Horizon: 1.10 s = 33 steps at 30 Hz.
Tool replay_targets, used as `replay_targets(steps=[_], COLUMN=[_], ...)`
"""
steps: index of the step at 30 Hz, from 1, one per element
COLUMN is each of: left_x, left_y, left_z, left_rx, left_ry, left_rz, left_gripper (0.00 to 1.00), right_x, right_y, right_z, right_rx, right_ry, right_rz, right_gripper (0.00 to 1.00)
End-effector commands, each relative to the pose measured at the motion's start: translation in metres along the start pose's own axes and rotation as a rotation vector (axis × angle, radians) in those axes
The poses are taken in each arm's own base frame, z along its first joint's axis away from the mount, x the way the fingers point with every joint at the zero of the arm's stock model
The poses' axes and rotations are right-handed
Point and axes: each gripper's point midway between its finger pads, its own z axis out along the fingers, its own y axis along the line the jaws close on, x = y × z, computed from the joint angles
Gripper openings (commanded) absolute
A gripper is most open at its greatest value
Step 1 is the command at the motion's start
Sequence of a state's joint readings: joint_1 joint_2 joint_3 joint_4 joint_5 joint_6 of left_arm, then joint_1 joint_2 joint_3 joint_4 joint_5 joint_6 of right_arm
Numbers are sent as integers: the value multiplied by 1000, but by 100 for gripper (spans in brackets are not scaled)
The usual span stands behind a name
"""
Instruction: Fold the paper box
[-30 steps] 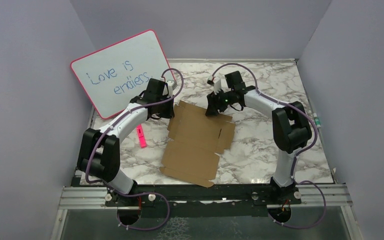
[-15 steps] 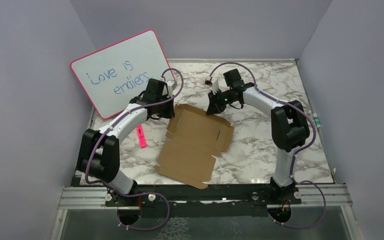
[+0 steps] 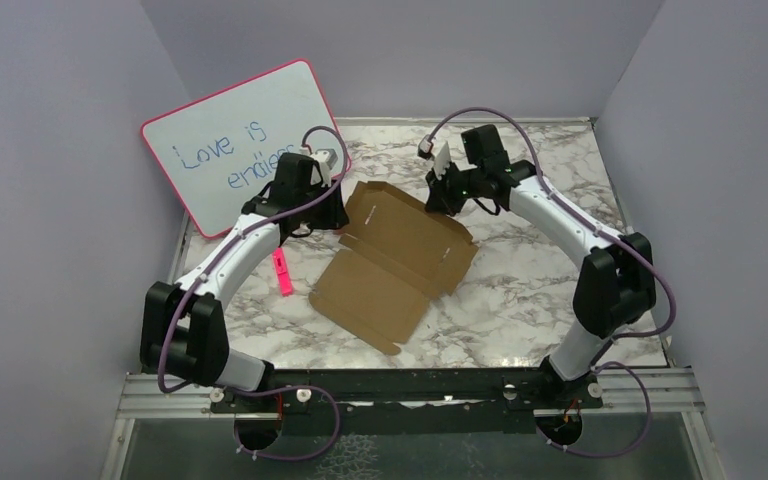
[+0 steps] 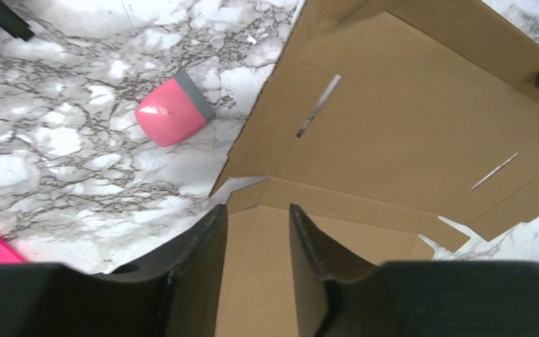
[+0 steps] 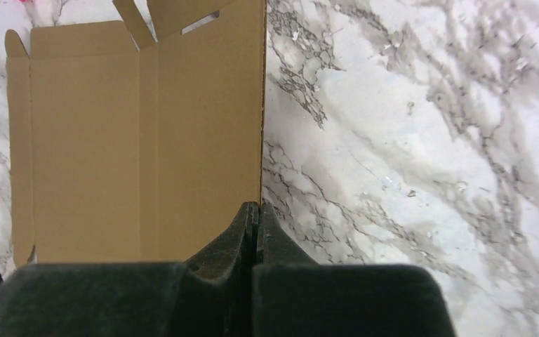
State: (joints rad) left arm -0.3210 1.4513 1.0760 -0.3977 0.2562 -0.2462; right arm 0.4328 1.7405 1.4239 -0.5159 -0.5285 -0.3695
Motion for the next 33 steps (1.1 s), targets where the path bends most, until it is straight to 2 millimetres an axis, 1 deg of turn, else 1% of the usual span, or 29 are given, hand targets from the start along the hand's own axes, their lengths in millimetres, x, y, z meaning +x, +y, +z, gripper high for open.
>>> replay_targets(steps=[1,5,7,11,15,22,28,33], left_x=[-22,-32,-36,-41,-41,-34,-32,-24], left_y=[3,9,13,19,22,24,31,27], left_z=[-21,-32,-37,-47,-50,-48,-41,-29], left_rx=[-26,-35,-37,-56,-59,-54,-40,2], left_ry=[-114,-153,-170,-206,-217,-211,-184,-136], left_rz=[-26,-36,-37,-35,-38,-76,-96,-126], left_gripper=[43,50,53,58,63,68,71,72], right_x=[-11,-16,-17,-22,-21,-29,-22,-23], right_y=[-2,-3,1,7,8,12,11,16], right_z=[-17,-26,-28,-27,-21,-14,-11,-12], right_rx=[101,166,180,227,282,376,424,469], right_ry=[-13,-19,-20,-14,17,30,65,25], right_rz=[-160,-273,-359,-496,-581,-771,-842,-920], right_gripper=[1,1,1,1,1,1,1,4])
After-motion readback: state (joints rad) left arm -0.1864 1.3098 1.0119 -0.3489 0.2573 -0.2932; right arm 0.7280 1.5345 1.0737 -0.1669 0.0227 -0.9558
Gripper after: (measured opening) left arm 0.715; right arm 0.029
